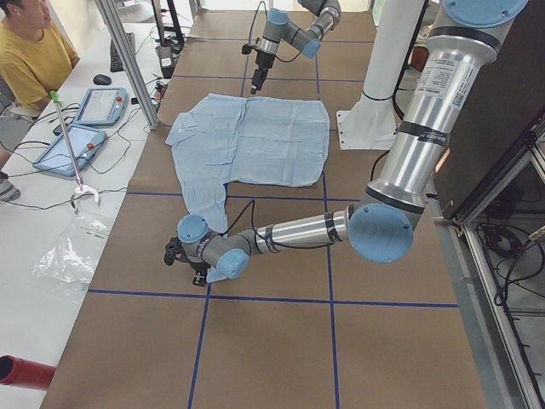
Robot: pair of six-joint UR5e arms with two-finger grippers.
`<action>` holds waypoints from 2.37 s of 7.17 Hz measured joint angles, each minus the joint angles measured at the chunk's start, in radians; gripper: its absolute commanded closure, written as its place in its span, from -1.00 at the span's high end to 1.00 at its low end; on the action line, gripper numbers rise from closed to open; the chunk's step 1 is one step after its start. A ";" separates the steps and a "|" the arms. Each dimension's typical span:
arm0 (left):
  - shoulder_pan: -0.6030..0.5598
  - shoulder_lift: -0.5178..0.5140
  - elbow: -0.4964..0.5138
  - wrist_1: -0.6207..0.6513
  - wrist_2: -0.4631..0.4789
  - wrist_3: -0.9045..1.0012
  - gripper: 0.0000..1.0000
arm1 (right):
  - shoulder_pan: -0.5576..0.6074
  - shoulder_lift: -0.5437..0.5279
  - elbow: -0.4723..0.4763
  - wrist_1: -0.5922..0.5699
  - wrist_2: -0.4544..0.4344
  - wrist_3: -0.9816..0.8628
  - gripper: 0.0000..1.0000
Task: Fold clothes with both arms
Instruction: 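Release the sleeve with the right gripper while the left gripper grasps the other cuff, then carry the sleeve across the shirt front with the left gripper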
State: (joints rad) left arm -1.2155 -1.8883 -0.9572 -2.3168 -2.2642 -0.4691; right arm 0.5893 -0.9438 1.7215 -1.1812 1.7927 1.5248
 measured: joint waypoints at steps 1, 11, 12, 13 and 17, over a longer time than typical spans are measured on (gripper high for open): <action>0.000 -0.001 -0.005 0.000 0.000 0.000 -1.00 | 0.001 -0.001 0.003 0.000 0.000 0.000 0.96; 0.171 -0.091 -0.547 0.181 -0.044 -0.680 -1.00 | 0.091 -0.289 0.218 0.002 0.081 -0.086 0.97; 0.218 -0.121 -0.574 0.181 -0.010 -0.727 -1.00 | 0.099 -0.329 0.231 0.004 0.080 -0.093 0.97; 0.256 -0.148 -0.603 0.182 0.017 -0.756 -1.00 | 0.112 -0.360 0.240 0.006 0.083 -0.095 0.97; 0.404 -0.409 -0.481 0.205 0.153 -0.906 -1.00 | 0.169 -0.479 0.282 0.014 0.094 -0.137 0.98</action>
State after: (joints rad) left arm -0.8114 -2.2977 -1.4386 -2.1122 -2.1108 -1.3753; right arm 0.7586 -1.4225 2.0040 -1.1673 1.8862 1.3874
